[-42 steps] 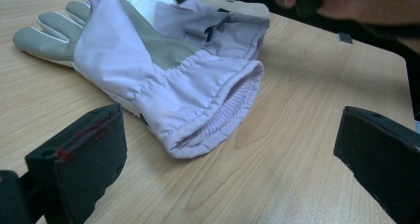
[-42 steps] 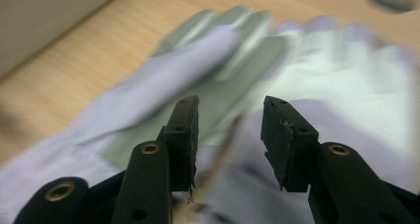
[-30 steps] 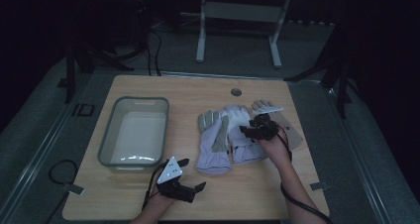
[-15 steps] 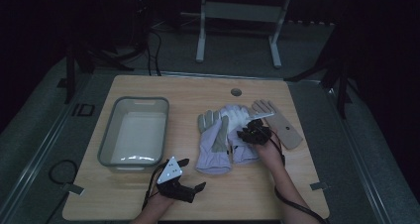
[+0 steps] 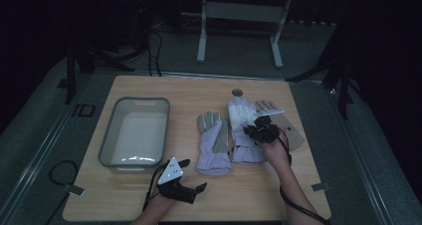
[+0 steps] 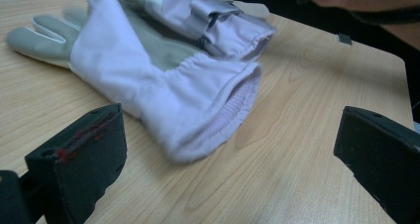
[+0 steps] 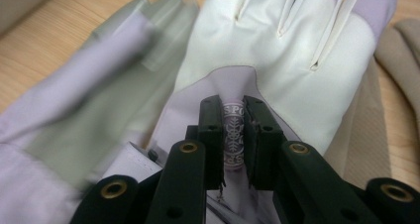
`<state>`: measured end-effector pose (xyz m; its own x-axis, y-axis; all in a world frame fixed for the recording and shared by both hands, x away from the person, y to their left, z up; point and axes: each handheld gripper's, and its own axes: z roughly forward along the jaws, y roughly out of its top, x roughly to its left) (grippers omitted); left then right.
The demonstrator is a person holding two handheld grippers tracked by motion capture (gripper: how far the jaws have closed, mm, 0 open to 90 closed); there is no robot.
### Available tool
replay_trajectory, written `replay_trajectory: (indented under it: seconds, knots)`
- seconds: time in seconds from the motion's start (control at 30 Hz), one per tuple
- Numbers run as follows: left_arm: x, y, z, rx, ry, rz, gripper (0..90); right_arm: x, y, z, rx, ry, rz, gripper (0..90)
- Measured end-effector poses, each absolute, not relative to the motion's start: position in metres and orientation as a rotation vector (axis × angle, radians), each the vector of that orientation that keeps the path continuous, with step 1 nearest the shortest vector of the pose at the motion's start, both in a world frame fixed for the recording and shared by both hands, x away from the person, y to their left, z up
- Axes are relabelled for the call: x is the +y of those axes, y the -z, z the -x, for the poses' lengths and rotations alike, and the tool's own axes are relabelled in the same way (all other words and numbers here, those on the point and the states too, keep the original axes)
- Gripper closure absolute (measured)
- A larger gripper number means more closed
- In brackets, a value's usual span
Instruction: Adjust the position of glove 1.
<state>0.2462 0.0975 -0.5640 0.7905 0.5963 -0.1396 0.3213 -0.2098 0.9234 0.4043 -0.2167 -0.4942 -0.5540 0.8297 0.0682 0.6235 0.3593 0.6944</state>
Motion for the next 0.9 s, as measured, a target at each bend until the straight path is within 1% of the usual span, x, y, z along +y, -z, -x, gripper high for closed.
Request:
replay_trajectory:
  seconds: [0.23, 0.43, 0.57, 0.73, 0.9]
  knots:
    - [0.097, 0.564, -0.246, 0.709, -0.297, -1.817, 0.0, -0.218, 0.465, -0.392, 2.310, -1.100, -1.299, 80.6]
    - [0.097, 0.564, -0.246, 0.707, -0.302, -1.818, 0.0, -0.198, 0.442, -0.378, 2.281, -1.132, -1.333, 80.5]
    - [0.097, 0.564, -0.245, 0.707, -0.309, -1.819, 0.0, -0.182, 0.439, -0.368, 2.243, -1.160, -1.393, 80.4]
    - [0.097, 0.564, -0.244, 0.708, -0.328, -1.815, 0.0, -0.163, 0.447, -0.357, 2.207, -1.139, -1.460, 80.5]
    - [0.096, 0.564, -0.243, 0.705, -0.334, -1.817, 0.0, -0.141, 0.449, -0.353, 2.213, -1.119, -1.489, 80.4]
